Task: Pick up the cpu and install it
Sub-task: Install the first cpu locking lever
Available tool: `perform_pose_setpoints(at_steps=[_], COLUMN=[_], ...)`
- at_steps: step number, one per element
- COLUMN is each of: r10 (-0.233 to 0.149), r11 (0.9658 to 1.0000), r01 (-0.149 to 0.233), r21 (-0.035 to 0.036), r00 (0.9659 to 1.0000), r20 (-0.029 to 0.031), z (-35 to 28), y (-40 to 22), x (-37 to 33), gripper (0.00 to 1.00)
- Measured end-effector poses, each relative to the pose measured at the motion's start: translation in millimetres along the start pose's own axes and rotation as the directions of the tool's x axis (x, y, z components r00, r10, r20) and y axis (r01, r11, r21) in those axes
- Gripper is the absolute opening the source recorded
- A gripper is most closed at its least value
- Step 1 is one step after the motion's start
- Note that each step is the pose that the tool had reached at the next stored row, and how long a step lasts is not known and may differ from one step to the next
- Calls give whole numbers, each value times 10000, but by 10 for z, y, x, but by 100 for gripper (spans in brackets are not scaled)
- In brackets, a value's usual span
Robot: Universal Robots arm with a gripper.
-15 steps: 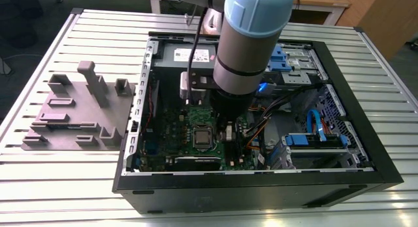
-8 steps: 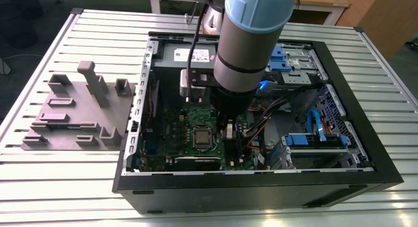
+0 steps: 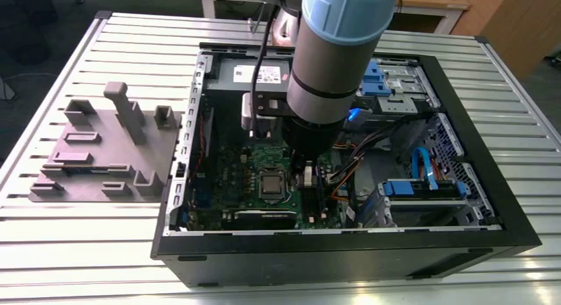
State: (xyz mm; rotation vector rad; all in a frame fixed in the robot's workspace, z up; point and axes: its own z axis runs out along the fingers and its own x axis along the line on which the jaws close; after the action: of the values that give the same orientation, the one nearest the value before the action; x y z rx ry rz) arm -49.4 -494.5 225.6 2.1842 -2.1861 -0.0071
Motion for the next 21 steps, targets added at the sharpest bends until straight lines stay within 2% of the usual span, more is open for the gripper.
perform_pose_setpoints(at_steps=[4, 5, 8, 14, 18, 21], r10=[0, 0, 0, 45, 458, 1032], r11=[10000, 10000, 10000, 10000, 9990, 9947], r01=[0, 0, 0, -45, -458, -1032], r21=[-1, -2, -1, 0, 11, 24], r00=[10000, 10000, 10000, 10000, 9989, 9946], r20=[0, -2, 2, 3, 27, 63], z=[-9, -41, -187, -205, -242, -295], y=[1, 2, 8, 11, 39, 78], x=[1, 3, 6, 5, -8, -27], gripper=[10, 10, 10, 10, 10, 10])
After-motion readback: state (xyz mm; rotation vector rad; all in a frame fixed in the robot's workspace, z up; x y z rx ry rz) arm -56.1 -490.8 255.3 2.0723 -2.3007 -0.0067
